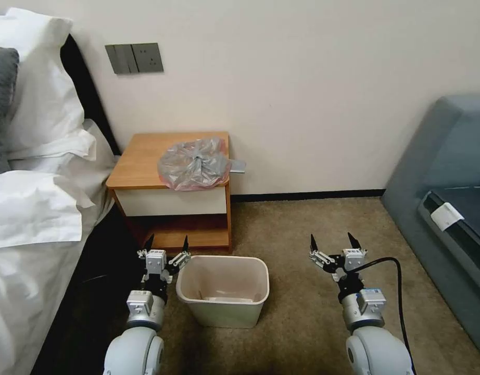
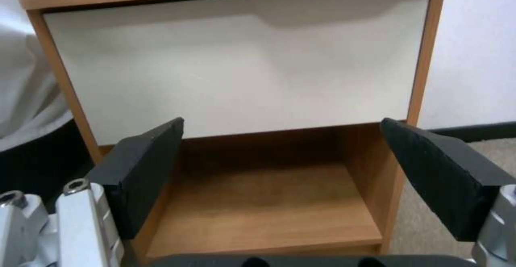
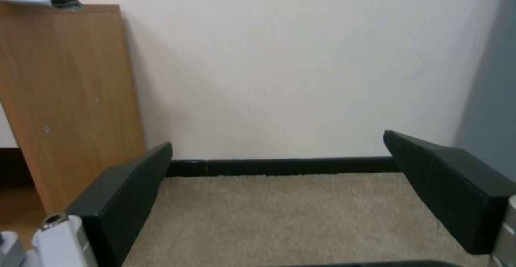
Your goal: Pick up the garbage bag from the table and place it over the trash can.
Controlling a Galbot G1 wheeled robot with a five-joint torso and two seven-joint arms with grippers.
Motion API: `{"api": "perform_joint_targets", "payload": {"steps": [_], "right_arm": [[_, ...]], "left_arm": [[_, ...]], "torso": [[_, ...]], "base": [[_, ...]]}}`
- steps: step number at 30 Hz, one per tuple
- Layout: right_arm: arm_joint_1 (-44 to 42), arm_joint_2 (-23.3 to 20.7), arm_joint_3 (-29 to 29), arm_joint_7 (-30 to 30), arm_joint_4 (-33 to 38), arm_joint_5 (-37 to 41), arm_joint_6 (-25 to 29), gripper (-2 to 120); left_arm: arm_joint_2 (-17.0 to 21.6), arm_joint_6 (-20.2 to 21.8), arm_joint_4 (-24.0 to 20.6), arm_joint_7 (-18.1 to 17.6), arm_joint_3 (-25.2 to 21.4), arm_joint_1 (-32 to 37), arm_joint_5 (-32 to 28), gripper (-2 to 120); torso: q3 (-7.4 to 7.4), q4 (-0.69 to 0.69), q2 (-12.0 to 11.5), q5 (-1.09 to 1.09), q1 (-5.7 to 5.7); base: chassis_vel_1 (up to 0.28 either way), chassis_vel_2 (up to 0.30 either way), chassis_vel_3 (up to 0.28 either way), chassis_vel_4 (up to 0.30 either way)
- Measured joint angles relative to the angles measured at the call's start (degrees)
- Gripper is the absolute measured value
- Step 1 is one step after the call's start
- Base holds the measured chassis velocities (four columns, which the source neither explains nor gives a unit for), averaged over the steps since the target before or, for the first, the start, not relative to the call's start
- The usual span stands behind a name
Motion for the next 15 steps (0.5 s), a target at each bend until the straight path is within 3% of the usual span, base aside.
{"api": "perform_joint_targets", "payload": {"steps": [11, 15], "right_arm": [[-0.07, -0.01, -0.04, 0.00, 0.10, -0.01, 0.10, 100], [-2.10, -0.40, -1.55, -0.59, 4.07, -0.93, 3.44, 100]], "left_arm": [[0.07, -0.11, 0.00, 0.00, -0.05, 0.02, -0.14, 93], [1.69, -3.76, -1.47, 0.86, -1.54, 0.53, -3.72, 99]], "torso": [[0.00, 0.00, 0.00, 0.00, 0.00], [0.00, 0.00, 0.00, 0.00, 0.00]], "base": [[0.000, 0.000, 0.000, 0.000], [0.000, 0.000, 0.000, 0.000]]}}
